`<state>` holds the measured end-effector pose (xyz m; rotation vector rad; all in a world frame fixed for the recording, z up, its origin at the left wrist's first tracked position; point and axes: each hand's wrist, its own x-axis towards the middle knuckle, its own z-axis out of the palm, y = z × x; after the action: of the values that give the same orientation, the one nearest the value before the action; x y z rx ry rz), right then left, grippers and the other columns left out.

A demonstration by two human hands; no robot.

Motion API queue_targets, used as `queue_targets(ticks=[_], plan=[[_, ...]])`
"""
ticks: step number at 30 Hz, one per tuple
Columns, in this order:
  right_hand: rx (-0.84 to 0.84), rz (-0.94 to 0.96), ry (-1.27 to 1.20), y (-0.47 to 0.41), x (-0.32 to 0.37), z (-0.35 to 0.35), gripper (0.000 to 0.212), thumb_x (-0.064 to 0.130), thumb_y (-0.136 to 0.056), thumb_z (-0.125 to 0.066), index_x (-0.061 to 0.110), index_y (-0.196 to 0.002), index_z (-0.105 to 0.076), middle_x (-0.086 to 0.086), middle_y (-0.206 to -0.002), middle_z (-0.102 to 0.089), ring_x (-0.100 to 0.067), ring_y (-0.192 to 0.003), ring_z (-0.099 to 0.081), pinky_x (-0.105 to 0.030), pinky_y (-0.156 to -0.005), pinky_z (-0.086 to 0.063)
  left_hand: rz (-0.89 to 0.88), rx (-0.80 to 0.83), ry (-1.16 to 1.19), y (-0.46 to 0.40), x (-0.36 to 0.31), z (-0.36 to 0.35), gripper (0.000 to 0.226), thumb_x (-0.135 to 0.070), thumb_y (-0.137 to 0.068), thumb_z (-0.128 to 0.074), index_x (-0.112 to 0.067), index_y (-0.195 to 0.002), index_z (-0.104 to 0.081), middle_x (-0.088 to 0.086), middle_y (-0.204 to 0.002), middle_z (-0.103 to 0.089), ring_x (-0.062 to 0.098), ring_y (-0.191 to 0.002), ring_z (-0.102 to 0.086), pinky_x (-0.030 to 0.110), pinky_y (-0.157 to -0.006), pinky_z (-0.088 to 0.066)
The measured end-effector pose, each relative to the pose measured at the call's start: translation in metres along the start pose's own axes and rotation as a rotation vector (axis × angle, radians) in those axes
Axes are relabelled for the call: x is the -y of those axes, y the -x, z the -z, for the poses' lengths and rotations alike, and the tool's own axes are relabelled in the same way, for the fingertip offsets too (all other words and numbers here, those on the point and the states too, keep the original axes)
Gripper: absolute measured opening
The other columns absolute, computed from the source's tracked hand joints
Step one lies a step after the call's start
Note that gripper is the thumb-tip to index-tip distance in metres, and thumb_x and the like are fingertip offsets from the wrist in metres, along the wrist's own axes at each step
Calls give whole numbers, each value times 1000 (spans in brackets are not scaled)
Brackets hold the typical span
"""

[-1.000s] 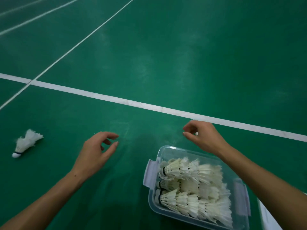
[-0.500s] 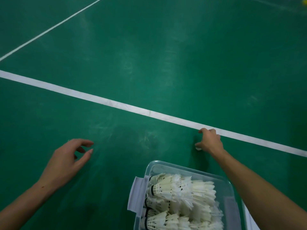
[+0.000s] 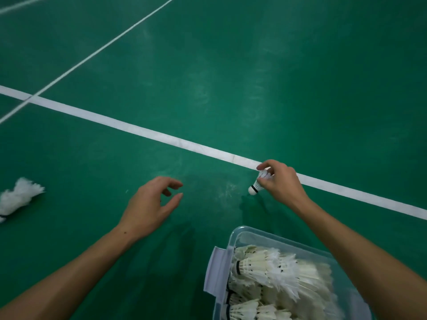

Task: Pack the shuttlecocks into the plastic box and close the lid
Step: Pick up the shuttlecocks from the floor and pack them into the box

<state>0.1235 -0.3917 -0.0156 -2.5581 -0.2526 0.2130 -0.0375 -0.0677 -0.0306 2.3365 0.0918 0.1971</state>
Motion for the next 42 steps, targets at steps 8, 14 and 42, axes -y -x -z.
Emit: queue_targets(ticks=[8,14,42], plan=[[134,320,-138,7,147,-70,23,14,-83,-76,24,-103,-76,6,-83,-70,-10,-74,-65,-35,-70,-56,131,-164,-108,43,64,82,23,-40,-90,-68,-30,-110,-69,-14,-106,-70,5,-86,-67,30,-77,-55],[243,460,-162,10,225,-134,23,16,-82,-82,25,-103,-76,6,-84,-70,-10,-74,-66,-34,-72,-56,309,-273,-208,78,130,149,18,-34,-93,-72,-31,-111,-69,-15,-106,-69,5,-85,-66,36,-79,-58],[245,384,-245,20,204,-117,25,18,-84,-84,32,-102,-76,10,-88,-75,-4,-72,-68,-17,-69,-53,466,-38,-359,66,166,153,50,-58,-96,-60,-33,-139,-53,-4,-104,-56,19,-89,-59,40,-82,-55]])
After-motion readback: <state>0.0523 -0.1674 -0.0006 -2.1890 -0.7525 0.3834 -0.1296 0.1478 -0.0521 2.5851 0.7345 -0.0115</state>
